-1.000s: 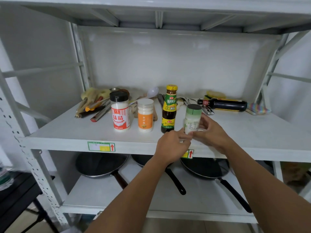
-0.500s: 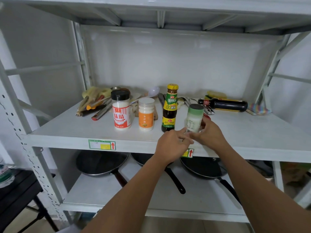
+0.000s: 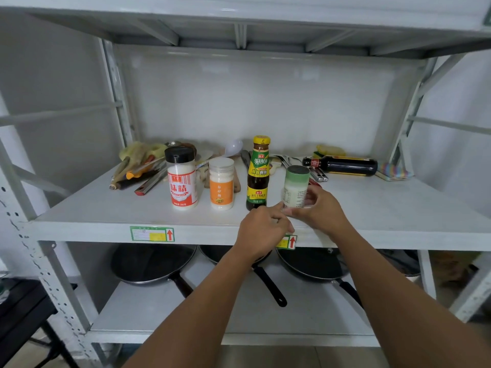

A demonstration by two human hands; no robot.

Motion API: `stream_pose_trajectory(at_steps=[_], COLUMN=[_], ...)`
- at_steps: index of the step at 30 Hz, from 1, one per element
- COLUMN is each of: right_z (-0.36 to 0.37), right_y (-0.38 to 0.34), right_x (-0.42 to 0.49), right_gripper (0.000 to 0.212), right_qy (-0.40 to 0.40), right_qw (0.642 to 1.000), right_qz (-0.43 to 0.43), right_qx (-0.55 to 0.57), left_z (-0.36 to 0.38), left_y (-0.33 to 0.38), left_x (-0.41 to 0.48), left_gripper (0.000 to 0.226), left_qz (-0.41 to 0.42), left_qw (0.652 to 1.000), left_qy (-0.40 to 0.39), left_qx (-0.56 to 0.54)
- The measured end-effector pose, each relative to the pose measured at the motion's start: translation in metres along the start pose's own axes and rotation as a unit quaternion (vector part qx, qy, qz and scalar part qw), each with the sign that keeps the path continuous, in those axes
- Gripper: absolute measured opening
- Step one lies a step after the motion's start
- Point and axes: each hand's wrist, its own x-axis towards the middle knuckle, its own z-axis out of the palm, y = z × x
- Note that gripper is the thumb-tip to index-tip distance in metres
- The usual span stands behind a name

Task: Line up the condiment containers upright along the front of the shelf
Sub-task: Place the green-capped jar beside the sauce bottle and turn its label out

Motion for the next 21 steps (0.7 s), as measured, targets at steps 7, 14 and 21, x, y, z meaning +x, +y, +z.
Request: stream_pose_trajectory(at_steps=[7,14,21], right_z=[-0.007,-0.002,-0.013], right_y=[0.003,-0.004,0.013], right_x=[0.001,-0.001,0.005], right_gripper=[0.089,0.079,0.075], right_qy=[-0.027,-0.043,-0.054], right_qw=[0.998,0.999,0.979], right_qz=[0.024,0.017,0.051], right_qx=[0.044,0.017,0.191], left_z=[0.002,0.002,0.002], left_y=[0.001,0.001,0.001], left_x=[-0.001,0.000,0.000], left_gripper=[0.027,0.025,0.025], left_qz=[0.002,-0.005,-0.007], left_qw=[1.000,1.000,1.000], left_qy=[-0.001,-0.001,-0.008], left_qx=[0.003,0.007,0.022])
